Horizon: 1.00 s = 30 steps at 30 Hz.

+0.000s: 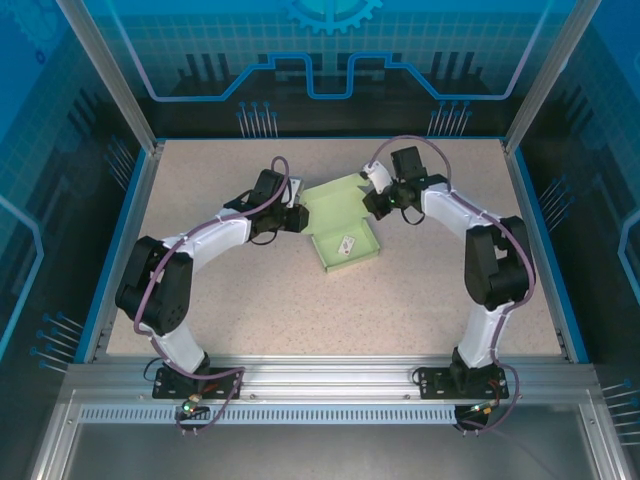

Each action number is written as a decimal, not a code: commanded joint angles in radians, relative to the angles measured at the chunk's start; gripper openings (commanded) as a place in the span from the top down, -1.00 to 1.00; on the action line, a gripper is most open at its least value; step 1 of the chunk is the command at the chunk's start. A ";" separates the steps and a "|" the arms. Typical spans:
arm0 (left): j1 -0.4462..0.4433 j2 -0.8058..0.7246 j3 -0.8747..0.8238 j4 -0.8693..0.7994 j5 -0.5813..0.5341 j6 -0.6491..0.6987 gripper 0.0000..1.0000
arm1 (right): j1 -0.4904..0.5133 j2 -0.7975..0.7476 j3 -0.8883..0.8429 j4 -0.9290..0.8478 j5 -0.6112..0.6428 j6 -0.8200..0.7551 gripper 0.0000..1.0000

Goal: Fold the paper box

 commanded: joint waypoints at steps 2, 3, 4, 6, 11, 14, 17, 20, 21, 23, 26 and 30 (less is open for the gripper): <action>-0.009 -0.027 -0.006 -0.005 -0.006 -0.014 0.58 | 0.028 -0.073 -0.064 0.096 0.047 0.066 0.94; -0.009 -0.023 -0.001 -0.003 -0.003 -0.015 0.58 | 0.030 -0.080 -0.077 0.111 0.056 0.077 0.94; -0.012 -0.017 0.005 -0.002 -0.003 -0.016 0.60 | 0.035 -0.089 -0.090 0.126 0.068 0.090 0.94; -0.019 -0.007 0.016 0.000 -0.005 -0.018 0.63 | 0.043 -0.103 -0.116 0.155 0.096 0.115 0.95; -0.036 0.002 0.041 0.006 -0.029 -0.040 0.71 | 0.061 -0.132 -0.164 0.210 0.190 0.201 0.98; -0.046 -0.002 0.052 0.021 -0.059 -0.059 0.74 | 0.083 -0.146 -0.192 0.243 0.266 0.239 0.99; -0.050 -0.003 0.062 0.043 -0.091 -0.099 0.80 | 0.110 -0.150 -0.205 0.261 0.351 0.285 0.99; -0.056 -0.007 0.068 0.070 -0.133 -0.134 0.80 | 0.145 -0.155 -0.217 0.275 0.442 0.320 0.99; -0.059 -0.006 0.070 0.077 -0.146 -0.144 0.80 | 0.154 -0.155 -0.221 0.281 0.471 0.333 1.00; -0.065 -0.002 0.077 0.087 -0.178 -0.161 0.82 | 0.171 -0.151 -0.219 0.288 0.525 0.366 1.00; -0.076 0.010 0.093 0.097 -0.240 -0.174 0.82 | 0.195 -0.142 -0.211 0.288 0.598 0.416 1.00; -0.094 0.034 0.107 0.125 -0.326 -0.191 0.83 | 0.230 -0.118 -0.190 0.285 0.695 0.466 1.00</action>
